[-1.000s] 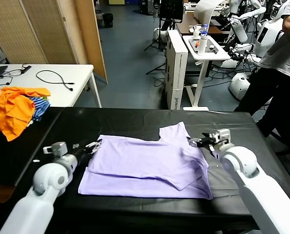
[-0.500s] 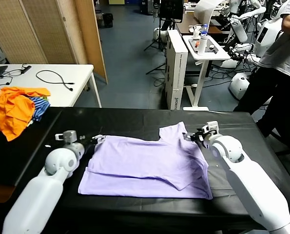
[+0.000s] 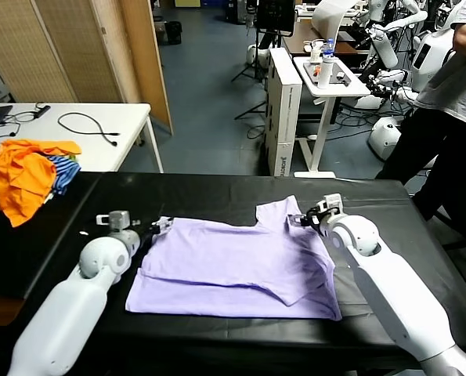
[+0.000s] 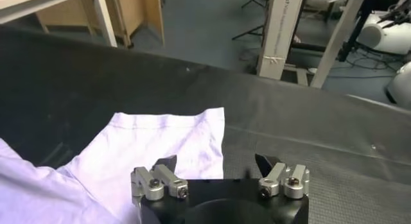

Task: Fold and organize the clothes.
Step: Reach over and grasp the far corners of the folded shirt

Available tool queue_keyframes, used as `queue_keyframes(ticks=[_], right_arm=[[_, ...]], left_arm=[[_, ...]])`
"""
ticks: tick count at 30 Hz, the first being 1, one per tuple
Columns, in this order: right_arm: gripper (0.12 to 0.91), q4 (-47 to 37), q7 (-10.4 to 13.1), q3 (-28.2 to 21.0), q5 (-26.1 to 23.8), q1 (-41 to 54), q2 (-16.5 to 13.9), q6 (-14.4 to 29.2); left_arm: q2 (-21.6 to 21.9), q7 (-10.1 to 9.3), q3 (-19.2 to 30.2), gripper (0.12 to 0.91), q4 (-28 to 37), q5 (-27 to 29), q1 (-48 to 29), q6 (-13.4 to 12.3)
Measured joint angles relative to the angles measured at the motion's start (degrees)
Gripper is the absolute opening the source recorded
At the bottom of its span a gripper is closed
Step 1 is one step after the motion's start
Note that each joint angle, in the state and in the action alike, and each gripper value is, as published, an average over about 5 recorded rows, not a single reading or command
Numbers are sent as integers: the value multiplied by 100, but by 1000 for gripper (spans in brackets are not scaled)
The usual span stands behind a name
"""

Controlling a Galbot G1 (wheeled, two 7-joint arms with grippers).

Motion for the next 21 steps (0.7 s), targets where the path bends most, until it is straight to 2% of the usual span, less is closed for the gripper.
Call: queue_keyframes(ticks=[5, 9, 11, 14, 21], right_arm=[[565, -61, -20, -15, -26, -7, 10, 0], [351, -88, -58, -12, -51, -21, 5, 2], [242, -94, -77, -10, -68, -28, 6, 4], [156, -103, -94, -8, -90, -39, 17, 5], [140, -94, -85, 22, -141, -73, 64, 5]], left_arm=[[-29, 59, -4, 488, 21, 60, 53, -39], [-28, 93, -6, 243, -4, 89, 118, -42], [-21, 108, -7, 168, -28, 103, 152, -40], [-5, 128, -8, 147, -50, 113, 184, -38], [8, 230, -52, 145, -113, 131, 244, -86]])
